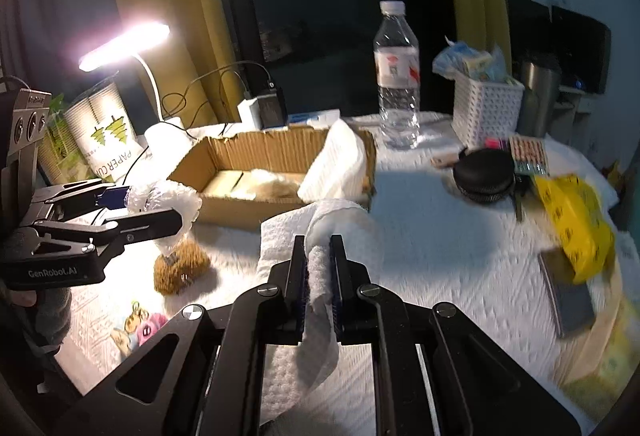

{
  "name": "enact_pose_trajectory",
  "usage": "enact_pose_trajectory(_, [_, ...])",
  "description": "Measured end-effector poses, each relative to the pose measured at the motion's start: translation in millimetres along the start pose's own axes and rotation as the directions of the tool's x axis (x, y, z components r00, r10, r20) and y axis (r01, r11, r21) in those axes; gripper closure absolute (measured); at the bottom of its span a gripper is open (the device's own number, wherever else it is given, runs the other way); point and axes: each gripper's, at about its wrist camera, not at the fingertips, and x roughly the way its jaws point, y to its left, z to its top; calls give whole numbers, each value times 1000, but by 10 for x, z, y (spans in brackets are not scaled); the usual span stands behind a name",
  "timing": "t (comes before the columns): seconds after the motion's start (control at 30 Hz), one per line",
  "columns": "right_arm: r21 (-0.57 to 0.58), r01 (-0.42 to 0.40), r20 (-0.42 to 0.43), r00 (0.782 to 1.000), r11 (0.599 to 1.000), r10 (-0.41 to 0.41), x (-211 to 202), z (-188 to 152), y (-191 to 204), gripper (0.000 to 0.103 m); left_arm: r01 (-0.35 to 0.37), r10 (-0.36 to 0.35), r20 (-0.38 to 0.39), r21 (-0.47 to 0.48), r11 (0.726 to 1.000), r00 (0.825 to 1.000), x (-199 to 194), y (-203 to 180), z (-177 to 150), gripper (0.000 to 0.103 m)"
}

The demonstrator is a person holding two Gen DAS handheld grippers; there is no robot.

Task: Organize soft objects
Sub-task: 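Lower the bubble-wrapped rolls into the box with the left tool while the right tool releases the towel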

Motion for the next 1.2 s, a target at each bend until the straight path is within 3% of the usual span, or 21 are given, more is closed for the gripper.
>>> enact_pose_trajectory(0.43, [-52, -8, 8, 1000, 999, 8, 417, 552, 144, 91, -54, 58, 100, -46, 997, 993, 22, 545, 262, 48])
enact_pose_trajectory(0.7, [-38, -18, 16, 1000, 999, 19, 739, 754, 143, 91, -93, 103, 83, -113, 989, 991, 283, 848, 283, 48])
enact_pose_trajectory(0.9, [-2, -16, 25, 1000, 1000, 16, 1011, 804, 92, 91, -88, 98, 59, -155, 984, 993, 508, 987, 254, 47])
enact_pose_trajectory(1.03, [11, 5, 0, 1000, 1000, -5, 1180, 785, 70, 91, -82, 86, 21, -167, 983, 996, 628, 1031, 228, 40])
enact_pose_trajectory(1.13, [13, 27, -39, 999, 1000, -26, 1300, 746, 61, 77, -78, 83, 18, -172, 982, 996, 641, 1042, 219, 26])
enact_pose_trajectory(1.2, [18, 31, -58, 998, 999, -30, 1350, 723, 56, 58, -72, 77, 22, -175, 982, 997, 625, 1041, 222, 22])
